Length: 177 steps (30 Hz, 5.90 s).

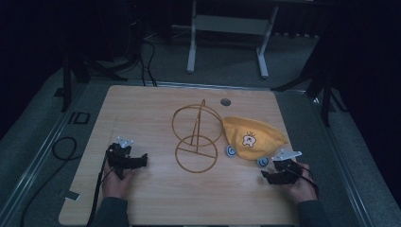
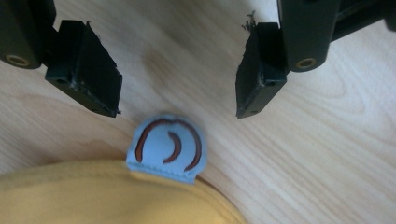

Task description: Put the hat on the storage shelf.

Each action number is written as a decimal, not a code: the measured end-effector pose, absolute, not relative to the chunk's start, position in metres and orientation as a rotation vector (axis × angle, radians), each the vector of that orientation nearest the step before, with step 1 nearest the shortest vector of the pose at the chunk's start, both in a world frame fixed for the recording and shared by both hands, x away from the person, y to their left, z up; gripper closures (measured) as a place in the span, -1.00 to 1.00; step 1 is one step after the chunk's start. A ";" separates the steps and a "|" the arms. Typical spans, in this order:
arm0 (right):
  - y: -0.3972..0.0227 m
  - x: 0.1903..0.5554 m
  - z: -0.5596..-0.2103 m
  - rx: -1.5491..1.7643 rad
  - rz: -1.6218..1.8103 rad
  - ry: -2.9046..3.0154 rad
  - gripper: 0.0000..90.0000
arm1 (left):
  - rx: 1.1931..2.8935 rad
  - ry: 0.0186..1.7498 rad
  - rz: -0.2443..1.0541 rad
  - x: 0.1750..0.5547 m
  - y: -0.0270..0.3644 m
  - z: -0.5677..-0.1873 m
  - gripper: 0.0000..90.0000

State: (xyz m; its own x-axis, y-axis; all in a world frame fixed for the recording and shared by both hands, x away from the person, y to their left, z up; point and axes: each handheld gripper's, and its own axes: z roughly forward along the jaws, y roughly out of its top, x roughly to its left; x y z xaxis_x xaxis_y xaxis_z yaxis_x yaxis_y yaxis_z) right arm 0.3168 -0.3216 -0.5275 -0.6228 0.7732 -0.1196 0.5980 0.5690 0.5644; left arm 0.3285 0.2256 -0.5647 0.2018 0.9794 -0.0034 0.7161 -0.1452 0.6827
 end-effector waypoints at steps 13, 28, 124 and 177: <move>-0.312 0.333 -0.531 1.203 0.688 2.424 -0.20 | 1.927 1.573 0.616 0.328 0.226 -0.565 -0.99; -0.304 0.341 -0.532 1.257 0.642 2.422 0.22 | 1.929 1.573 0.615 0.328 0.226 -0.564 -0.99; -0.321 0.346 -0.414 1.072 0.984 2.229 0.49 | 1.929 1.573 0.615 0.328 0.226 -0.564 -0.99; -0.269 0.417 -0.404 0.768 0.549 2.679 0.29 | 1.924 1.575 0.615 0.328 0.225 -0.565 -0.99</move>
